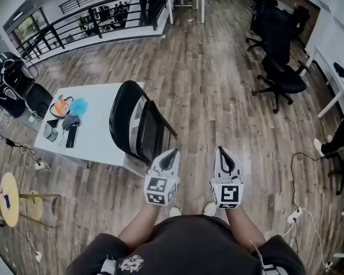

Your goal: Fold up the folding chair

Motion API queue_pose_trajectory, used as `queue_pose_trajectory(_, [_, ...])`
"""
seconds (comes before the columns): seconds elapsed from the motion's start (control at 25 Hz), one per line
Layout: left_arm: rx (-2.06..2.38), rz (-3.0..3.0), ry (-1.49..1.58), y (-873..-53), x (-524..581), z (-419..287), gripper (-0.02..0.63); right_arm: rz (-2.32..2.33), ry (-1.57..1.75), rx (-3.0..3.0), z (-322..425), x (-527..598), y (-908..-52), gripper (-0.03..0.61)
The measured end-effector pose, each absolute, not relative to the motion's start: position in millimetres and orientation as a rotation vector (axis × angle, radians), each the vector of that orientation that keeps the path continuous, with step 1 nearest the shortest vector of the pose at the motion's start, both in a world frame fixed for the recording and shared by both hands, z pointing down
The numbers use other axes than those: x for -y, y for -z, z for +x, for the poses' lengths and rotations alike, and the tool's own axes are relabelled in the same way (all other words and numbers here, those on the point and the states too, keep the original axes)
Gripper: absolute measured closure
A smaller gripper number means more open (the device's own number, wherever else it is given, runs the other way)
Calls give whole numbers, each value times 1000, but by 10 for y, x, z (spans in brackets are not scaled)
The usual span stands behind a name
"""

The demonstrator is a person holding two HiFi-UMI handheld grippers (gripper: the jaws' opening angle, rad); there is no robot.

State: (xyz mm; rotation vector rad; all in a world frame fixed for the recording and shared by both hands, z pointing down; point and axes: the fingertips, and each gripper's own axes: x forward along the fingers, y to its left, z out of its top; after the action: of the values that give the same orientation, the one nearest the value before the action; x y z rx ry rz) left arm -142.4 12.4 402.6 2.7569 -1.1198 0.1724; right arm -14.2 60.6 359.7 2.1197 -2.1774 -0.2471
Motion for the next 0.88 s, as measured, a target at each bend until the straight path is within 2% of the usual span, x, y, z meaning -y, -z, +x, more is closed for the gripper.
queue_pose_trajectory(0.88, [1127, 2758, -202, -4106, -82, -1138, 607, 2143, 236, 2180, 142, -516, -3700, 565])
